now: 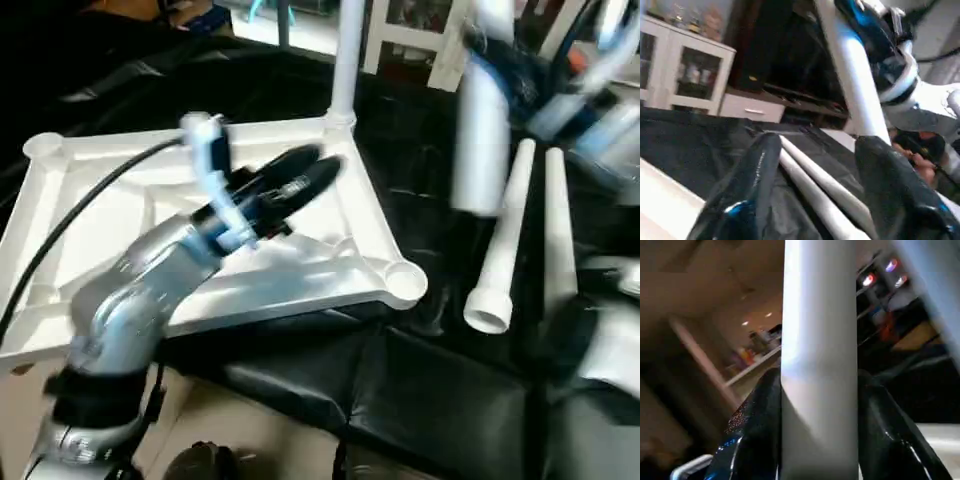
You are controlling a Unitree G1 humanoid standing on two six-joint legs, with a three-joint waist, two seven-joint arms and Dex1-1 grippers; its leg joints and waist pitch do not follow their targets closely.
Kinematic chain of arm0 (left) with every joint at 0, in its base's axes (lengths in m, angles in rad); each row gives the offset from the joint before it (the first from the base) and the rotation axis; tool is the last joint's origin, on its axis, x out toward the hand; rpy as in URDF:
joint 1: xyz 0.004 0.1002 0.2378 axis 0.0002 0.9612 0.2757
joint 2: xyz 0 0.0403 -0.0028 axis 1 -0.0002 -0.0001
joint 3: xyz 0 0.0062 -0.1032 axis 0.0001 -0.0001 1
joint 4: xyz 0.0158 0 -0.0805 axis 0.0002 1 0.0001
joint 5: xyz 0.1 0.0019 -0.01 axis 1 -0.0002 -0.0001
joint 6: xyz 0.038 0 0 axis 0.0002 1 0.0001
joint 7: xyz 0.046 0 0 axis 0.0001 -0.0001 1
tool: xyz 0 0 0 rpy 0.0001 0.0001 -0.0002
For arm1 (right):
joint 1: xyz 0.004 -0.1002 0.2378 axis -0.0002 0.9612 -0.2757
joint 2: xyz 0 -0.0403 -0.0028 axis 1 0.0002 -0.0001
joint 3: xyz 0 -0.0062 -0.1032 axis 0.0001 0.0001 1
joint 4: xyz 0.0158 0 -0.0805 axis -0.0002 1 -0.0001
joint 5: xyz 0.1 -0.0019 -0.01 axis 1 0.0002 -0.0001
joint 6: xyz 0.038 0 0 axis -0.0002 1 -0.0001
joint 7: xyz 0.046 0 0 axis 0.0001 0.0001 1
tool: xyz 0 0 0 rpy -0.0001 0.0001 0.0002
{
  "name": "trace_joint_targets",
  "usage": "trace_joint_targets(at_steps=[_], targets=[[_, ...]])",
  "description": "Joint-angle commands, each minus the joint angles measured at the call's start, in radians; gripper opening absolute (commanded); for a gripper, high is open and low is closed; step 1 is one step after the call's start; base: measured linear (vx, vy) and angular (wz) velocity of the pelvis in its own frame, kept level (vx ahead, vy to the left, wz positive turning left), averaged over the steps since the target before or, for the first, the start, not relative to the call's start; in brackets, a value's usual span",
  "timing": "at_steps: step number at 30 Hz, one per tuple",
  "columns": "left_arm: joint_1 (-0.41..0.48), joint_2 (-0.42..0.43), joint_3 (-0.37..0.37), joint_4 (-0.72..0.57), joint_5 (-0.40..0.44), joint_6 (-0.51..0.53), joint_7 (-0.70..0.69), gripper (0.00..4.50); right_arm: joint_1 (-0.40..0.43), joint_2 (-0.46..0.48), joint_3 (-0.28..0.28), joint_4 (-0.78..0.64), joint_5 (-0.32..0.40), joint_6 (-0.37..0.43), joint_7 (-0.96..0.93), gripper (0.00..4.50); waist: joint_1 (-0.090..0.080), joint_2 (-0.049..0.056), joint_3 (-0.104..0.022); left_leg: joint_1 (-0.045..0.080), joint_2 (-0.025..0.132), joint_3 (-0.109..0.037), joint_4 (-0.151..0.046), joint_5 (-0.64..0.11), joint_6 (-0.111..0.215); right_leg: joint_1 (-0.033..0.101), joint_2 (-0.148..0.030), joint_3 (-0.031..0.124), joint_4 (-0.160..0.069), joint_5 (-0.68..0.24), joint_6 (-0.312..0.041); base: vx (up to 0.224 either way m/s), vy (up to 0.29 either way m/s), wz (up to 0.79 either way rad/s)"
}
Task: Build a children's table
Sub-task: Insert table leg to table base
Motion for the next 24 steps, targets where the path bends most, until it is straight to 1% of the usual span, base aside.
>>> trace_joint_targets(at_steps=[1, 2, 3, 4, 5, 6, 7, 8, 9, 10, 11, 12, 13, 14, 15, 16, 17, 18, 19, 20, 21, 22, 24], targets=[[-0.030, -0.011, -0.008, 0.036, 0.015, 0.004, -0.007, 3.08, 0.009, 0.038, -0.036, -0.071, 0.082, 0.032, -0.068, 1.48, 0.007, -0.010, -0.103, 0.013, -0.002, 0.011, -0.066, -0.046, 0.096, 0.070, -0.025, 0.026, -0.076, -0.154, -0.264, 0.000, 0.000, 0.00], [-0.062, -0.033, -0.006, 0.061, -0.004, 0.019, -0.006, 3.17, 0.029, 0.094, -0.022, -0.131, 0.123, 0.017, -0.103, 1.48, 0.006, -0.008, -0.103, 0.012, -0.004, 0.011, -0.067, -0.041, 0.092, 0.070, -0.026, 0.027, -0.074, -0.133, -0.260, 0.000, 0.000, 0.00], [-0.066, -0.037, -0.005, 0.064, -0.009, 0.022, -0.006, 3.17, 0.032, 0.105, -0.022, -0.145, 0.128, 0.018, -0.110, 1.48, 0.005, -0.008, -0.103, 0.013, -0.005, 0.011, -0.068, -0.039, 0.092, 0.071, -0.026, 0.028, -0.075, -0.123, -0.257, 0.000, 0.000, 0.00], [-0.082, -0.049, -0.002, 0.074, -0.025, 0.034, -0.003, 3.26, 0.044, 0.141, -0.022, -0.189, 0.146, 0.022, -0.134, 1.48, 0.005, -0.007, -0.105, 0.013, -0.005, 0.009, -0.068, -0.030, 0.091, 0.073, -0.027, 0.028, -0.071, -0.106, -0.258, 0.000, 0.000, 0.00], [-0.094, -0.064, 0.003, 0.077, -0.054, 0.056, -0.003, 3.36, 0.062, 0.176, -0.011, -0.239, 0.153, 0.021, -0.151, 1.48, 0.004, -0.007, -0.107, 0.012, -0.005, 0.006, -0.070, -0.008, 0.095, 0.076, -0.028, 0.027, -0.066, -0.067, -0.265, 0.000, 0.000, 0.00], [-0.096, -0.074, 0.006, 0.070, -0.082, 0.081, -0.005, 3.54, 0.076, 0.200, 0.003, -0.276, 0.156, 0.018, -0.157, 1.48, 0.005, -0.008, -0.110, 0.011, -0.005, 0.006, -0.070, 0.030, 0.101, 0.079, -0.029, 0.029, -0.060, -0.003, -0.280, 0.000, 0.000, 0.00], [-0.096, -0.079, 0.008, 0.064, -0.099, 0.098, -0.005, 3.54, 0.084, 0.226, -0.009, -0.318, 0.157, 0.042, -0.177, 1.48, 0.005, -0.007, -0.109, 0.012, -0.006, 0.008, -0.070, 0.043, 0.105, 0.078, -0.027, 0.029, -0.060, 0.016, -0.283, 0.000, 0.000, 0.00], [-0.095, -0.084, 0.010, 0.062, -0.116, 0.118, -0.003, 3.64, 0.088, 0.247, -0.019, -0.350, 0.162, 0.060, -0.197, 1.48, 0.004, -0.009, -0.110, 0.008, -0.008, 0.007, -0.071, 0.063, 0.119, 0.082, -0.026, 0.029, -0.058, 0.045, -0.288, 0.000, 0.000, 0.00], [-0.095, -0.085, 0.011, 0.062, -0.121, 0.123, -0.003, 3.71, 0.089, 0.254, -0.024, -0.361, 0.166, 0.068, -0.207, 1.48, 0.004, -0.008, -0.110, 0.010, -0.008, 0.007, -0.071, 0.068, 0.123, 0.081, -0.026, 0.029, -0.059, 0.050, -0.286, 0.000, 0.000, 0.00], [-0.094, -0.088, 0.013, 0.063, -0.134, 0.139, -0.003, 3.83, 0.093, 0.276, -0.042, -0.396, 0.181, 0.092, -0.241, 1.48, 0.005, -0.006, -0.110, 0.011, -0.008, 0.007, -0.071, 0.074, 0.126, 0.081, -0.027, 0.029, -0.058, 0.053, -0.287, 0.000, 0.000, 0.00], [-0.092, -0.092, 0.016, 0.063, -0.153, 0.157, -0.006, 3.96, 0.103, 0.293, -0.043, -0.436, 0.190, 0.107, -0.263, 1.48, 0.005, -0.005, -0.110, 0.013, -0.008, 0.007, -0.072, 0.077, 0.131, 0.081, -0.027, 0.028, -0.061, 0.049, -0.282, 0.000, 0.000, 0.00], [-0.092, -0.092, 0.016, 0.063, -0.153, 0.157, -0.006, 3.96, 0.103, 0.293, -0.043, -0.436, 0.190, 0.107, -0.263, 1.48, 0.006, -0.004, -0.109, 0.013, -0.008, 0.008, -0.073, 0.083, 0.128, 0.081, -0.026, 0.028, -0.060, 0.051, -0.280, 0.000, 0.000, 0.00], [-0.089, -0.124, 0.060, 0.057, -0.266, 0.236, -0.002, 4.10, 0.138, 0.309, 0.000, -0.508, 0.213, 0.107, -0.300, 1.48, 0.006, -0.003, -0.108, 0.013, -0.009, 0.008, -0.073, 0.086, 0.122, 0.081, -0.026, 0.029, -0.059, 0.057, -0.281, 0.000, 0.000, 0.00], [-0.089, -0.126, 0.063, 0.057, -0.274, 0.242, -0.002, 4.17, 0.141, 0.311, 0.003, -0.513, 0.216, 0.107, -0.305, 1.48, 0.006, -0.005, -0.107, 0.012, -0.010, 0.010, -0.073, 0.088, 0.119, 0.082, -0.027, 0.031, -0.060, 0.063, -0.283, 0.000, 0.000, 0.00], [-0.086, -0.132, 0.072, 0.052, -0.300, 0.269, -0.002, 4.17, 0.146, 0.323, 0.010, -0.532, 0.237, 0.104, -0.332, 1.48, 0.006, -0.005, -0.107, 0.010, -0.009, 0.009, -0.074, 0.081, 0.113, 0.083, -0.028, 0.030, -0.060, 0.058, -0.286, 0.000, 0.000, 0.00], [-0.084, -0.133, 0.077, 0.049, -0.314, 0.286, -0.001, 4.26, 0.150, 0.334, 0.010, -0.546, 0.255, 0.104, -0.357, 1.48, 0.006, -0.006, -0.106, 0.011, -0.010, 0.008, -0.076, 0.071, 0.112, 0.082, -0.027, 0.029, -0.063, 0.044, -0.284, 0.000, 0.000, 0.00], [-0.080, -0.120, 0.062, 0.048, -0.287, 0.279, -0.004, 4.36, 0.148, 0.345, 0.003, -0.558, 0.265, 0.107, -0.375, 1.48, 0.002, -0.006, -0.102, 0.011, -0.009, 0.008, -0.080, 0.033, 0.099, 0.082, -0.029, 0.029, -0.072, -0.016, -0.266, 0.000, 0.000, 0.00], [-0.076, -0.108, 0.047, 0.054, -0.251, 0.264, 0.002, 4.49, 0.143, 0.355, -0.004, -0.568, 0.264, 0.107, -0.388, 1.48, 0.001, -0.003, -0.098, 0.012, -0.008, 0.008, -0.083, 0.008, 0.087, 0.080, -0.030, 0.029, -0.078, -0.061, -0.247, 0.000, 0.000, 0.00], [-0.074, -0.104, 0.041, 0.057, -0.235, 0.257, 0.004, 4.49, 0.141, 0.359, -0.008, -0.572, 0.263, 0.107, -0.394, 1.48, 0.000, -0.004, -0.097, 0.013, -0.008, 0.008, -0.084, -0.001, 0.079, 0.080, -0.030, 0.029, -0.081, -0.081, -0.234, 0.000, 0.000, 0.00], [-0.075, -0.105, 0.047, 0.072, -0.221, 0.249, 0.023, 4.50, 0.138, 0.364, -0.013, -0.577, 0.264, 0.111, -0.401, 1.48, -0.001, -0.004, -0.096, 0.013, -0.009, 0.008, -0.086, -0.009, 0.072, 0.080, -0.030, 0.029, -0.082, -0.094, -0.223, 0.000, 0.000, 0.00], [-0.077, -0.105, 0.058, 0.085, -0.220, 0.252, 0.034, 4.50, 0.135, 0.368, -0.018, -0.580, 0.264, 0.113, -0.407, 1.48, -0.002, -0.002, -0.095, 0.014, -0.009, 0.008, -0.087, -0.016, 0.058, 0.081, -0.030, 0.030, -0.084, -0.108, -0.209, 0.000, 0.000, 0.00], [-0.080, -0.103, 0.067, 0.092, -0.228, 0.260, 0.042, 4.33, 0.137, 0.371, -0.019, -0.586, 0.273, 0.113, -0.419, 1.48, -0.002, -0.002, -0.095, 0.014, -0.010, 0.008, -0.088, -0.018, 0.045, 0.081, -0.029, 0.030, -0.085, -0.111, -0.201, 0.000, 0.000, 0.00], [-0.085, -0.101, 0.083, 0.093, -0.255, 0.291, 0.057, 4.18, 0.143, 0.371, -0.013, -0.597, 0.291, 0.106, -0.441, 1.48, -0.002, -0.002, -0.098, 0.014, -0.011, 0.007, -0.089, -0.008, 0.033, 0.081, -0.028, 0.031, -0.082, -0.091, -0.199, 0.000, 0.000, 0.00]])
